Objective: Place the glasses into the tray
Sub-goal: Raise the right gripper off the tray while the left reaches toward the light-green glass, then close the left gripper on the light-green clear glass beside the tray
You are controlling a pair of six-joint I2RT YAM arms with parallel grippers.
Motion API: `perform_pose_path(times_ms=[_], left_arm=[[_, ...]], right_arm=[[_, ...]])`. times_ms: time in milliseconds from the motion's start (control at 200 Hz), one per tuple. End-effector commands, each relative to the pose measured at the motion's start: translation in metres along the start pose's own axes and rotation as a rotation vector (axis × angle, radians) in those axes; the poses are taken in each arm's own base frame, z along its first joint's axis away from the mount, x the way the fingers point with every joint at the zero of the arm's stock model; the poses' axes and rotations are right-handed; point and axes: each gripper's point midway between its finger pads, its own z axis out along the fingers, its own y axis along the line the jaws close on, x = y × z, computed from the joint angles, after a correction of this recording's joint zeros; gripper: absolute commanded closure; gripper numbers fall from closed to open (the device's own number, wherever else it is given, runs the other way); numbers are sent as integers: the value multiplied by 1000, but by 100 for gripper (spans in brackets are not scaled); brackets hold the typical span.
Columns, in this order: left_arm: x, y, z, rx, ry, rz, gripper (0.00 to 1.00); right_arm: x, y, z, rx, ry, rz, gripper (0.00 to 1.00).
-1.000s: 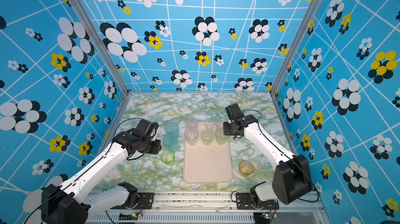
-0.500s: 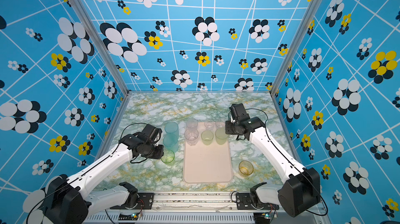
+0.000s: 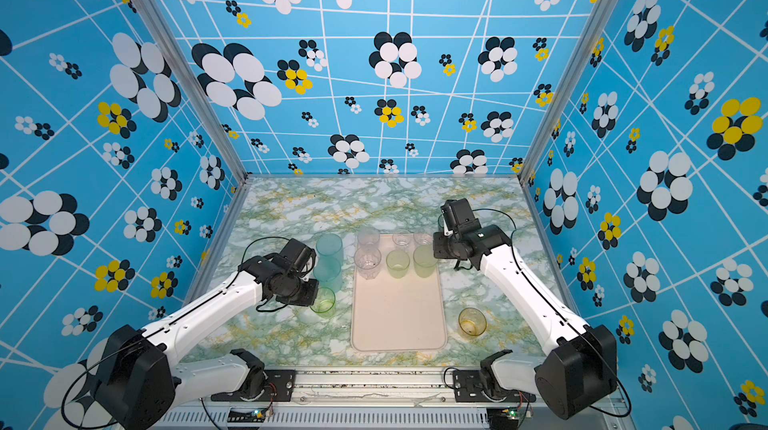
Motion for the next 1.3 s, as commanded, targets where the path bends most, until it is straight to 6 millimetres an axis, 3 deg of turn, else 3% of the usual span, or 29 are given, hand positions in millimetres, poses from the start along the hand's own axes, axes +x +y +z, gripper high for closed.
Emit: perform_pose_path(times_ms=[0,460,745,940,1135,1295], left_arm=[[6,-1,4,0,24,-1,88],[14,-12,-9,5,21,35,95],[26,-50,-37,13,34,155,95],[-1,-89,-57,51,-49,273,95],[-36,-117,-42,11,-51,402,95],[-51,-123,-24,-53,-11,473,95]], right_arm=[[-1,1,-8,-17,-7,-6,55],[1,-1,-13,-15,-17,-8,56],[-1,-1,-18,-18,-24,-12,56],[-3,0,-19,-24,-29,-9,56],[-4,2,-20,-32,-21,-11,56],[-7,4,-22,-41,-27,-11,56]])
